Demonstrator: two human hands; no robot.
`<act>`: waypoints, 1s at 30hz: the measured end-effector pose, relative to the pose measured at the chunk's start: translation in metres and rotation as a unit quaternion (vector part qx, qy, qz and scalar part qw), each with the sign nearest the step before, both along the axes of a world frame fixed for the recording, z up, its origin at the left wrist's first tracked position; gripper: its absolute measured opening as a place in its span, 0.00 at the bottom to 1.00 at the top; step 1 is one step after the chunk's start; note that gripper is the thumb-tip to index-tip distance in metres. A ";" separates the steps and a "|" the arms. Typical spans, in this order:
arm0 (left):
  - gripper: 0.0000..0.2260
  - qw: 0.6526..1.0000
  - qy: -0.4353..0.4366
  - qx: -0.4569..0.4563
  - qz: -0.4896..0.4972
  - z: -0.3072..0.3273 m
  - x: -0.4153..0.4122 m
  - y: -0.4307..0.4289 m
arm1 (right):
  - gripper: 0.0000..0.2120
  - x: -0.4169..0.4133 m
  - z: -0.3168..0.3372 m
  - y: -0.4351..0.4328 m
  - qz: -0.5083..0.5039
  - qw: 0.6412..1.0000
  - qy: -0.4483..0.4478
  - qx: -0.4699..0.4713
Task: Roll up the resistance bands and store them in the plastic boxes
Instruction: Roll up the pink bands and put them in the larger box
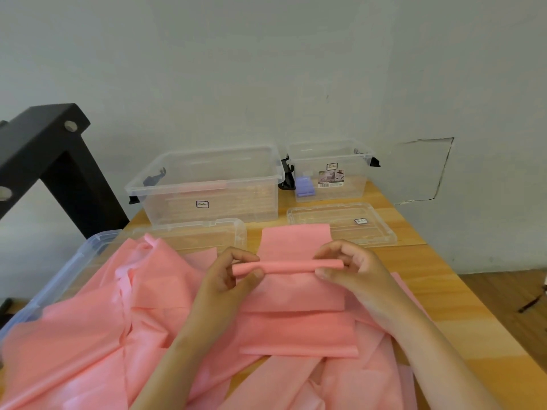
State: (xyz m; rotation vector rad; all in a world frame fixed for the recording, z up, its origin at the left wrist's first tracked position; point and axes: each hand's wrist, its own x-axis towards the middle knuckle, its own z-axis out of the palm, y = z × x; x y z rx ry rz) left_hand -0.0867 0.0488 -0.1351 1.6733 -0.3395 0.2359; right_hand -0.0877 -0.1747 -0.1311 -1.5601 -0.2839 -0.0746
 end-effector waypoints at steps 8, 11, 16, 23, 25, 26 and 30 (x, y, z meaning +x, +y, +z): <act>0.05 0.999 -0.032 0.033 -0.024 -0.004 -0.001 0.002 | 0.09 0.000 0.001 0.001 -0.020 1.000 -0.018 -0.004; 0.06 0.999 0.020 -0.026 -0.022 -0.004 0.000 0.001 | 0.07 -0.001 0.001 0.001 -0.003 1.000 0.001 0.003; 0.11 0.998 0.038 -0.027 -0.038 -0.003 -0.002 0.001 | 0.09 0.001 -0.001 0.002 -0.034 0.999 -0.005 -0.023; 0.10 0.996 0.065 -0.060 0.002 -0.001 -0.001 0.000 | 0.07 -0.001 0.000 0.005 -0.008 1.000 0.015 -0.019; 0.11 0.995 0.068 -0.072 0.001 0.000 -0.001 0.000 | 0.06 -0.001 0.000 0.006 -0.029 0.999 0.006 -0.032; 0.10 0.996 0.067 -0.066 -0.008 0.000 -0.002 -0.001 | 0.06 -0.001 0.000 0.006 -0.035 0.999 0.001 -0.030; 0.06 0.998 0.056 -0.004 -0.022 0.000 -0.003 -0.002 | 0.14 -0.001 0.002 0.004 -0.031 0.999 -0.013 0.001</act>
